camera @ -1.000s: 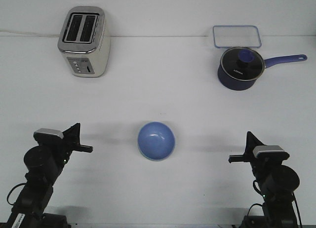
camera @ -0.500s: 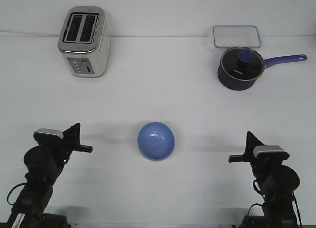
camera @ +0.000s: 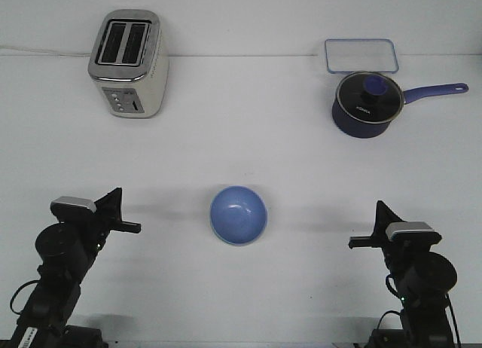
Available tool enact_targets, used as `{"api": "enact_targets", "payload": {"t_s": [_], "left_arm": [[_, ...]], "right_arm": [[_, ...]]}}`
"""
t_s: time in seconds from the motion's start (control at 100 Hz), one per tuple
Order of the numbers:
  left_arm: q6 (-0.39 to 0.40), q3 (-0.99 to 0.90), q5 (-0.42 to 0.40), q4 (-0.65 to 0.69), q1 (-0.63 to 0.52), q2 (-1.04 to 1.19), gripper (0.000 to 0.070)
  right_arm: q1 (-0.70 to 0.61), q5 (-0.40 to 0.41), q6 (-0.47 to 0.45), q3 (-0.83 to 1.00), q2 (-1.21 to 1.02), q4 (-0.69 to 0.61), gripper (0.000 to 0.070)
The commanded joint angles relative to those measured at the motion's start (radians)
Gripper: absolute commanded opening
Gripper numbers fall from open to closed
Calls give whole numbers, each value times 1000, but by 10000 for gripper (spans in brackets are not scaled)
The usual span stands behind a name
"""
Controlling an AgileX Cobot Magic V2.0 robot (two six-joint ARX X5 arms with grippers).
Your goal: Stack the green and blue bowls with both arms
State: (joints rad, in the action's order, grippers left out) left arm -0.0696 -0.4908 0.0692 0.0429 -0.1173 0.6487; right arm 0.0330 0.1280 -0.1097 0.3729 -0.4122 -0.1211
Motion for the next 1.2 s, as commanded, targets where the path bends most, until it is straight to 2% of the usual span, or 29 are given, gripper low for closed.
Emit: {"api": "enact_targets", "payload": {"t_s": [0.0,0.16,0.33,0.5,0.73,0.89,1.19], "left_arm": [[15,-11,-25,12,0,-14,10],[19,-5,-29,11,0,-66,10],[77,34,-29,13,7,-168,10],[77,128,-29,14,33,-329,10],[23,285,-29,42,60,-538,10],[19,373,-29,77,66,-641,10],[5,451,-29,167,89,-646,10]], "right_arm": [[-1,-2,-6,6,-1,16,0],[-1,-2,-6,6,-1,16,0],[-1,-2,-6,6,-1,16,0],[-1,-2,-6,6,-1,16,0],[-1,-2,-6,6,-1,16,0],[-1,-2,-6,6,-1,16,0],[-1,-2,-6,6,-1,16,0]]}}
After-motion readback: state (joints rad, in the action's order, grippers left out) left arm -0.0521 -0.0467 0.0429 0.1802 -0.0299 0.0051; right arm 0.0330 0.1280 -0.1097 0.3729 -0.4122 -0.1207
